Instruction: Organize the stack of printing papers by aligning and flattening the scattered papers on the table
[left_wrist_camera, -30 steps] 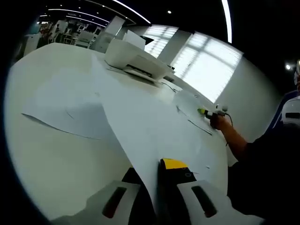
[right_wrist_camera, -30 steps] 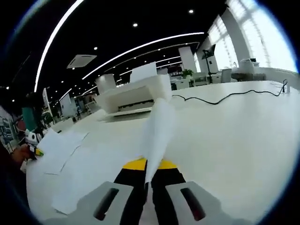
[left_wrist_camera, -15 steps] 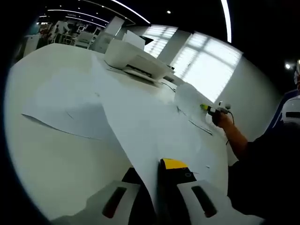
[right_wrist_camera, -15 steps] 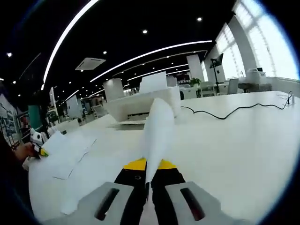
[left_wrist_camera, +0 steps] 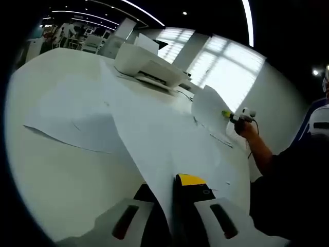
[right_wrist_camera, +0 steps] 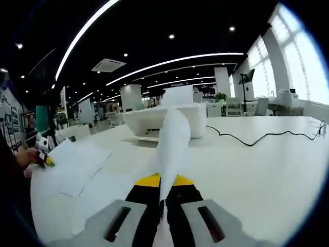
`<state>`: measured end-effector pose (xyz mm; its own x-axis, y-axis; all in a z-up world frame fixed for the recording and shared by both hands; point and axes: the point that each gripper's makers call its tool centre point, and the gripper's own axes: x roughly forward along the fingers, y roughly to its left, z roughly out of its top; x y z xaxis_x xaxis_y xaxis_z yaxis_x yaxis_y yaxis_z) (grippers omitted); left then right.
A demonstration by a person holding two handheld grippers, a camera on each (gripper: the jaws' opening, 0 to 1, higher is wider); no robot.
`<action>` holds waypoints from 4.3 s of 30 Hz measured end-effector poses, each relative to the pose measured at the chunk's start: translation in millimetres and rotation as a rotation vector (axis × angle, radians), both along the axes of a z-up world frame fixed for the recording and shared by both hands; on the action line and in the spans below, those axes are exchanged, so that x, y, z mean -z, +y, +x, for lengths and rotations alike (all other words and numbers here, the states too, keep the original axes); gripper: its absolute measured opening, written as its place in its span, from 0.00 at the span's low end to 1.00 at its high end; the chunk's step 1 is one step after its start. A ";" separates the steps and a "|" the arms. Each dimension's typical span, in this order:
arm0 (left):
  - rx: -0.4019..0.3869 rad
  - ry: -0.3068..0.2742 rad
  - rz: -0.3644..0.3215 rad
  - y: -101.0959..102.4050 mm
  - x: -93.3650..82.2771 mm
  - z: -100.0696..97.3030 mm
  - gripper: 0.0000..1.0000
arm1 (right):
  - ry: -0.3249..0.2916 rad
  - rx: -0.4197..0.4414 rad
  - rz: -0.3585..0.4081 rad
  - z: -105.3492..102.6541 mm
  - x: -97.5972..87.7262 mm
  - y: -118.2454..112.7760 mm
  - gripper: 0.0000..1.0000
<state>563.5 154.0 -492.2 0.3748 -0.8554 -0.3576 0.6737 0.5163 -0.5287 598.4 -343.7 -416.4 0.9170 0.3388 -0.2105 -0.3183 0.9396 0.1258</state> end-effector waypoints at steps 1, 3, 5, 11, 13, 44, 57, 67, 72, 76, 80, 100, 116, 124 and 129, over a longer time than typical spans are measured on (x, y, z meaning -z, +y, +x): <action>0.000 0.000 0.000 0.0 0.1 0.0 0.09 | -0.007 -0.007 -0.003 0.2 -2.9 1.9 0.00; 0.000 0.000 0.000 0.0 0.2 0.1 0.09 | -0.024 -0.020 -0.008 0.5 -10.0 6.0 0.00; 0.000 0.000 0.000 0.1 0.4 0.2 0.09 | -0.038 -0.030 -0.008 1.0 -15.9 9.0 0.00; 0.001 -0.004 0.001 0.2 0.3 0.1 0.09 | -0.072 -0.059 -0.009 1.0 -30.4 21.7 0.00; 0.001 -0.006 0.002 0.3 0.4 0.0 0.09 | -0.086 -0.069 -0.007 0.4 -35.8 25.4 0.00; 0.003 -0.010 0.004 0.5 0.0 -0.2 0.09 | -0.246 -0.300 -0.275 -2.8 -103.9 75.7 0.00; 0.010 -0.013 0.003 -0.1 -0.7 -1.1 0.10 | -0.284 -0.402 -0.364 -9.4 -127.4 90.0 0.00; 0.019 -0.032 -0.004 -1.6 -2.8 -2.5 0.16 | -0.314 -0.562 -0.428 -12.9 -148.6 114.5 0.00; 0.021 -0.034 -0.012 -1.6 -4.1 -2.9 0.18 | -0.311 -0.611 -0.449 -10.0 -149.9 127.0 0.00; 0.027 -0.038 -0.014 -2.0 -4.8 -3.8 0.21 | -0.300 -0.652 -0.467 -8.9 -148.0 138.8 0.00; 0.031 -0.041 -0.018 -2.3 -5.6 -4.5 0.23 | -0.301 -0.687 -0.481 -8.4 -150.3 149.2 0.00; 0.040 -0.052 -0.033 -2.8 -8.1 -7.0 0.27 | -0.329 -0.923 -0.564 -1.8 -153.7 207.2 0.00; 0.046 -0.061 -0.038 -2.6 -9.6 -8.6 0.27 | -0.329 -1.045 -0.627 5.9 -140.1 248.9 0.00; 0.048 -0.061 -0.038 -2.0 -9.5 -8.4 0.27 | -0.320 -1.087 -0.631 10.8 -129.1 264.5 0.00; 0.050 -0.061 -0.039 -1.8 -9.5 -8.3 0.27 | -0.310 -1.113 -0.643 11.3 -123.3 274.5 0.00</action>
<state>555.2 152.3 -482.7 0.3515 -0.8864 -0.3013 0.7299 0.4610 -0.5048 609.7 -69.2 -293.2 0.2548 0.8565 -0.4489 -0.8885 0.0241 -0.4583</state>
